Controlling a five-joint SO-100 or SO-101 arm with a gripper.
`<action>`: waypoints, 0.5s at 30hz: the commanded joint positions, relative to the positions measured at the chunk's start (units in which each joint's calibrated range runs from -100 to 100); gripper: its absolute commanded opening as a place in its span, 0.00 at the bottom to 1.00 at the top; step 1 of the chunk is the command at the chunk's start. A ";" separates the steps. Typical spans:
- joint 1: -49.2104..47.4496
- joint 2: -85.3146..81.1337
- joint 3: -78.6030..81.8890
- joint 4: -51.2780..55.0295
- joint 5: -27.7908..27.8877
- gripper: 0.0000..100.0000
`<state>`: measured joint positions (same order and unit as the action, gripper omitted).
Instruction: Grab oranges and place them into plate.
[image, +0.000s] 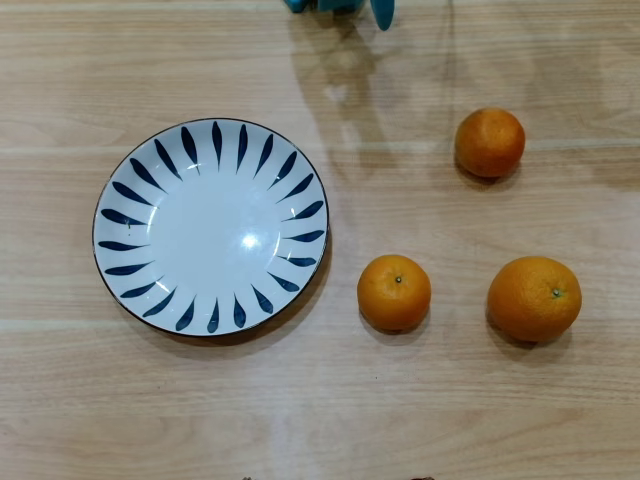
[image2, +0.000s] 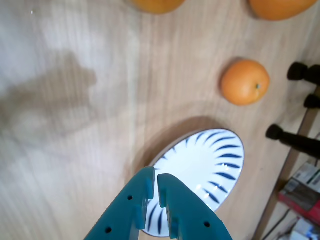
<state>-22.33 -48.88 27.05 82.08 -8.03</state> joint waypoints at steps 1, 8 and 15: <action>-0.98 7.29 -12.70 4.77 -7.13 0.02; -5.90 19.12 -24.29 14.48 -21.82 0.02; -14.20 30.54 -32.52 14.91 -29.50 0.02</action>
<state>-33.22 -22.73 0.75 96.90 -34.38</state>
